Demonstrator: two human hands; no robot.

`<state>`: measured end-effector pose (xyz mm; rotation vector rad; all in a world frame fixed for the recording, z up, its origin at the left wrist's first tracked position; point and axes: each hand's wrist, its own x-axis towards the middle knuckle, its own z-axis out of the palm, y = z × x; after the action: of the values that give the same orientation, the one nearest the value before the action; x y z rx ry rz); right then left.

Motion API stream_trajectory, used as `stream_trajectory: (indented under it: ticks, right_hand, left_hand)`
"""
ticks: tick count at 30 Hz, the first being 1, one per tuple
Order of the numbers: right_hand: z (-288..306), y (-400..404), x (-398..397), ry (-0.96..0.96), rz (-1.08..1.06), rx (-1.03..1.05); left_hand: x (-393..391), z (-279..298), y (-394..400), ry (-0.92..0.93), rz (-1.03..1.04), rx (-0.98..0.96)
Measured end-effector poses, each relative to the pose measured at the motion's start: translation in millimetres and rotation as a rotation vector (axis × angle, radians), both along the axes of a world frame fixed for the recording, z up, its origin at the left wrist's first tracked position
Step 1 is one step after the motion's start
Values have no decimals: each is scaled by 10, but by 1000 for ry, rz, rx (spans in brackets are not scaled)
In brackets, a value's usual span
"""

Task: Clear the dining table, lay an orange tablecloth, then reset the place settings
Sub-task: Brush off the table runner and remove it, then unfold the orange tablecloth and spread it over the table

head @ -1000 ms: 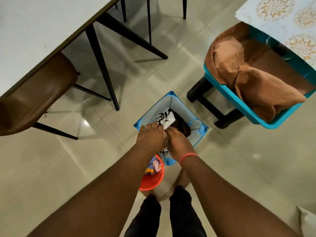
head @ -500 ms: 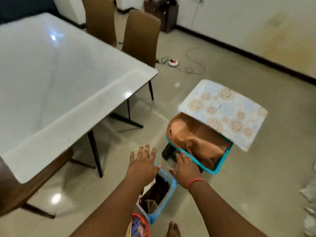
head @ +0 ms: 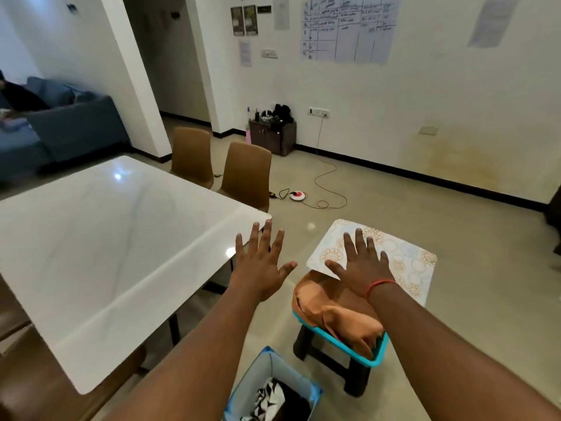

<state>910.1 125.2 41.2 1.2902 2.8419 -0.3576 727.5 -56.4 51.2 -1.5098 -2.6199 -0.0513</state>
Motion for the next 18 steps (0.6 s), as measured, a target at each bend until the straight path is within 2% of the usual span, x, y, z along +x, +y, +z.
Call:
stream_trajectory:
  ticks: [4,8,15,18]
  right_hand:
    - [-106,316,64,-40,72,-25]
    - [-472,726,241,-128,172,-89]
    - [-1225,1302,637,-380,369,-260]
    - [-1503,1398,623,-526,366,-388]
  left_hand:
    - [140,-124,226,-2,51,-44]
    - [423,-488,658,-79,140,-101]
    - [1163,-1258,1220,-254,262,-301]
    - [1337,-1494,1249,-346,341,-383]
